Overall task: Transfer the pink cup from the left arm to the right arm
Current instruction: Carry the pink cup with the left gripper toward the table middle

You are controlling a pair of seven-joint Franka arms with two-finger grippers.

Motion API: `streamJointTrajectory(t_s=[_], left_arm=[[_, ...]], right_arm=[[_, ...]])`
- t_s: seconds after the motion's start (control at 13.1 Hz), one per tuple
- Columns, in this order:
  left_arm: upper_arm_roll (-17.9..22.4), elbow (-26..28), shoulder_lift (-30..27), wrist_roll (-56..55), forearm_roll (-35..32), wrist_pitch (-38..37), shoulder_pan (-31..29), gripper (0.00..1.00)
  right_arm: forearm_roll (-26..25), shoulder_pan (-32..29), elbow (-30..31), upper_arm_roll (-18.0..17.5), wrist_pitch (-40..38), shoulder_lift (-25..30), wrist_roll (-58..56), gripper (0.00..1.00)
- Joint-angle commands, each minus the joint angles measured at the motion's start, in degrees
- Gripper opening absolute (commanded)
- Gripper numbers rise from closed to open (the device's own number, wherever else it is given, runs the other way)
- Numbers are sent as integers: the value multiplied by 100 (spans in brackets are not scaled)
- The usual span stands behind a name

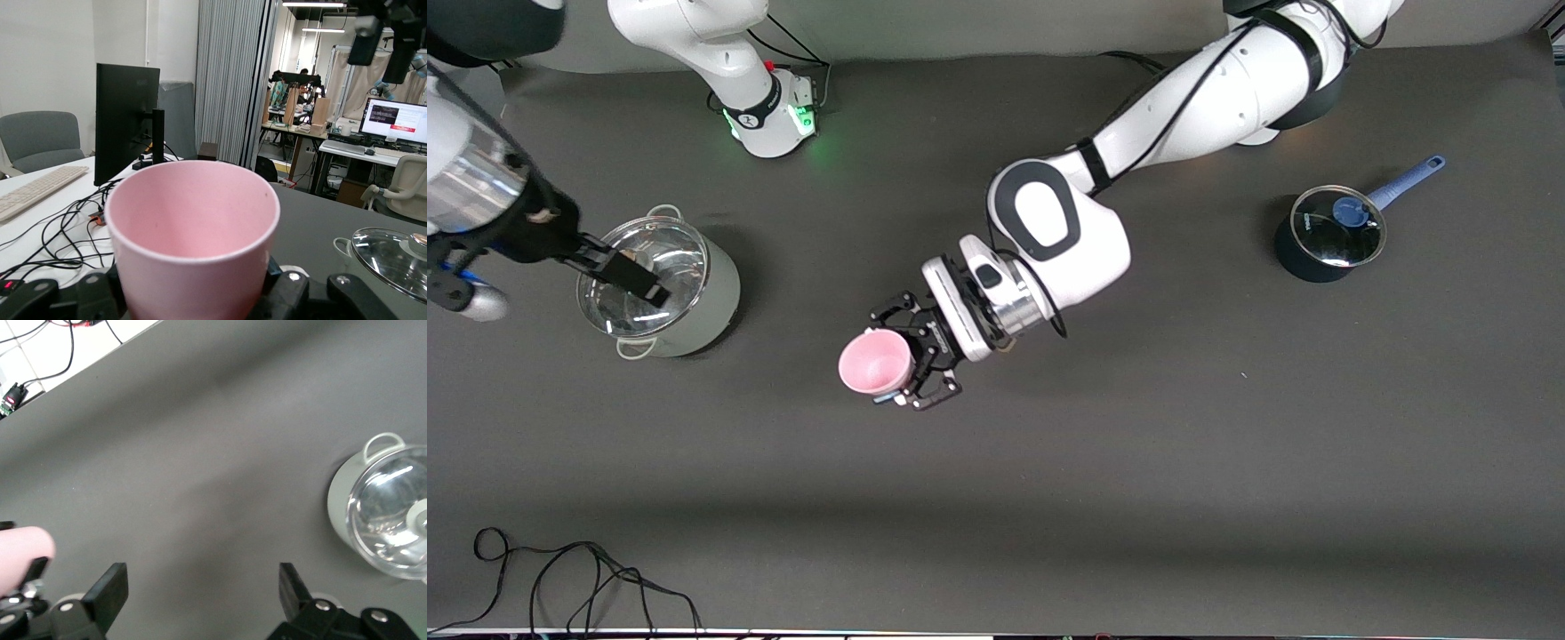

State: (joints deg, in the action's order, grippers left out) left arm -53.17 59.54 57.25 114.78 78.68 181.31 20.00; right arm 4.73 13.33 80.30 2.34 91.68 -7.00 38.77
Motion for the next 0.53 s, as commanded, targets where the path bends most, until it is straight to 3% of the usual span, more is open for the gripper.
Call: streamJointTrajectory(t_s=[0.0,0.46], left_arm=[[166,-284,6,-96,-10,229,416,0],[887,-425,94,-386,-10,238,935,0]], right_arm=[[63,55,-708,47,-317,-486,201,100],[37,240,-744,39,-326,-618,717,100]])
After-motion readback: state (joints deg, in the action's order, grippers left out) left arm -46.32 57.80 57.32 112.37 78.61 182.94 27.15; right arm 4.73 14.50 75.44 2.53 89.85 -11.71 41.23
